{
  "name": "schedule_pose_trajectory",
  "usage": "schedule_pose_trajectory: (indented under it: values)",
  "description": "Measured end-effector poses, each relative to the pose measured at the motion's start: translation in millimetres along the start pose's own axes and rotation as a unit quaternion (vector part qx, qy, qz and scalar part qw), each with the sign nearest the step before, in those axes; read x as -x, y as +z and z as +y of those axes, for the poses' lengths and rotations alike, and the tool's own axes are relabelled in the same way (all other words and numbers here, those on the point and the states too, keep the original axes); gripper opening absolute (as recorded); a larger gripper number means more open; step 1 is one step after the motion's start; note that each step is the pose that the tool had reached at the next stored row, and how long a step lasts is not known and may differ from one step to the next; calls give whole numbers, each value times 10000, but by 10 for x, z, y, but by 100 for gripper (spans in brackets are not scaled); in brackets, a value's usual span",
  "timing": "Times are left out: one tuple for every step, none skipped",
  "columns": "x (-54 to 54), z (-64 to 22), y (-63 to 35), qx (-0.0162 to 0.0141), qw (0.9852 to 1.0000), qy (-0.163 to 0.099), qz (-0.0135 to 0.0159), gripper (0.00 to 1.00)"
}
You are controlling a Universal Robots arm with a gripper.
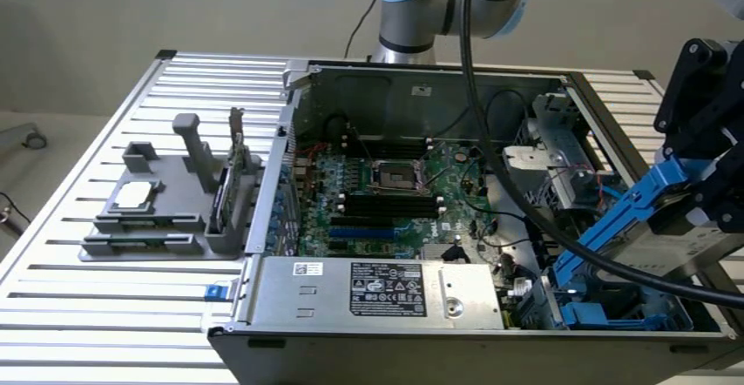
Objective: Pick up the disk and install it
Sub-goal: 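Pick up the disk, then insert the disk into the insertion slot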
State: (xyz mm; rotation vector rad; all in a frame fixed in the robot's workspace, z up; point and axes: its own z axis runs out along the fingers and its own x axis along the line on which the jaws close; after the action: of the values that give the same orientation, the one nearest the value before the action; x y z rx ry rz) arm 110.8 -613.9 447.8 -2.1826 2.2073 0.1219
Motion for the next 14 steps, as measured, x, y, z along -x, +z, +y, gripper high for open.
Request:
schedule_pose_trajectory:
  values:
    - [2,0,1,-2,10000,-11,0,33]
    - [5,0,2,-6,10000,-26,1,33]
    - [6,0,2,-8,10000,-42,1,33]
    - [6,0,1,-7,10000,-46,1,33]
    - [6,0,1,-8,10000,-46,0,33]
    - [6,0,1,-7,10000,-46,1,33]
    - [6,1,2,-7,10000,-46,0,33]
    - [6,0,1,-8,10000,-47,1,33]
    - [6,0,1,-8,10000,-47,1,33]
    - [6,0,1,-7,10000,-47,1,33]
    - [6,0,1,-7,10000,-47,1,33]
    - [6,0,1,-7,10000,-47,1,33]
    - [6,0,1,-7,10000,-47,1,33]
    - [6,0,1,-7,10000,-47,1,33]
